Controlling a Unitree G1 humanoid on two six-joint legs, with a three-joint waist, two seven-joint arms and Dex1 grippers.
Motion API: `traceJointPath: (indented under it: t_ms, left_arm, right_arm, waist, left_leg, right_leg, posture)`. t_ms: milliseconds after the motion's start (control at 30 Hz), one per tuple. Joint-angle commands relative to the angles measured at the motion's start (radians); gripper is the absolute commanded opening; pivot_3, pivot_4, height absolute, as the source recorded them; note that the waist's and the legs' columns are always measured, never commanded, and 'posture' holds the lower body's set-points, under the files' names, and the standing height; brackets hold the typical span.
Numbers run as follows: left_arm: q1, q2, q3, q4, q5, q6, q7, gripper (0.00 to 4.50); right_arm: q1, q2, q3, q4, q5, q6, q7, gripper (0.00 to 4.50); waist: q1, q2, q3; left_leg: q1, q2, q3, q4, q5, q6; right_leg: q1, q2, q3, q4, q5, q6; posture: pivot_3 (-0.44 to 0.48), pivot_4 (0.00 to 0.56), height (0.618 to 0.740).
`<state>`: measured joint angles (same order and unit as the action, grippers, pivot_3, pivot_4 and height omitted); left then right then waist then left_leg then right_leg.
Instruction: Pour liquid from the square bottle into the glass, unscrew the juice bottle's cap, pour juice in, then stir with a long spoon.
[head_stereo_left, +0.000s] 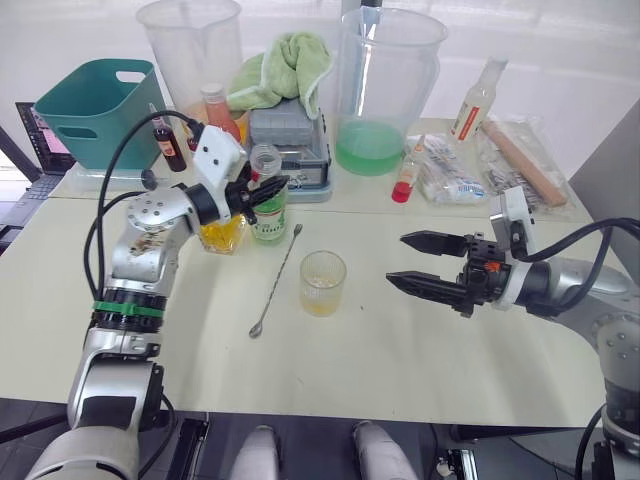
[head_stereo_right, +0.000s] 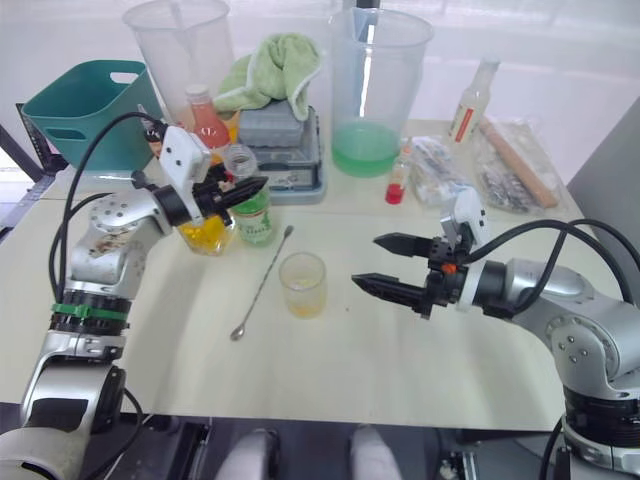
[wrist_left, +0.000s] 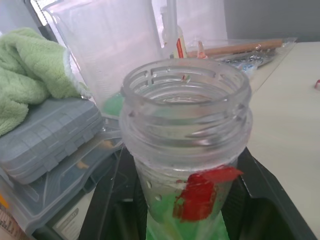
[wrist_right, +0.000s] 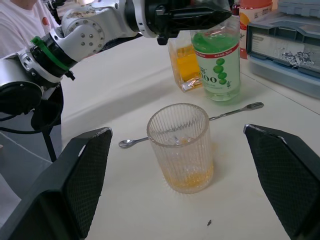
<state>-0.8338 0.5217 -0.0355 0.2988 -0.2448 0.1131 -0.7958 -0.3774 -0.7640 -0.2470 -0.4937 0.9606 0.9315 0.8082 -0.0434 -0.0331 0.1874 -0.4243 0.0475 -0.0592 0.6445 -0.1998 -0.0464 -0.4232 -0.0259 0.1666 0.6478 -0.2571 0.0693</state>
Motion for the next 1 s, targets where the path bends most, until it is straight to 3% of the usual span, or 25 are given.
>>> traceJointPath:
  t_ms: [33, 600, 1000]
  left_arm:
    - [-0.038, -0.022, -0.015, -0.018, 0.055, -0.152, -0.004, 1.42]
    - [-0.048, -0.022, -0.092, 0.248, 0.365, -0.803, 0.117, 1.42]
    - [-0.052, 0.014, -0.127, 0.35, 0.549, -1.08, 0.291, 1.42]
  right_arm:
    - [0.008, -0.03, -0.032, -0.034, 0.026, 0.0, -0.015, 4.48]
    - [0.046, -0.068, -0.042, -0.082, 0.096, 0.013, -0.084, 4.48]
    - [0.08, -0.076, -0.02, -0.1, 0.078, -0.003, -0.113, 4.48]
  waist:
    - [0.001, 0.0, 0.0]
    - [0.002, 0.0, 0.0]
    - [0.002, 0.0, 0.0]
  left_leg:
    - [0.0, 0.0, 0.0, 0.0, 0.0, 0.0]
    - [0.0, -0.001, 0.0, 0.001, 0.0, 0.0]
    - [0.0, -0.001, -0.001, 0.003, 0.0, 0.0]
  right_leg:
    - [0.0, 0.0, 0.0, 0.0, 0.0, 0.0]
    - [0.001, -0.001, 0.0, 0.001, 0.001, 0.001]
    - [0.001, -0.001, 0.0, 0.002, 0.002, 0.001]
  posture:
    - [0.0, 0.15, 0.728]
    - [0.0, 0.15, 0.728]
    - [0.0, 0.15, 0.728]
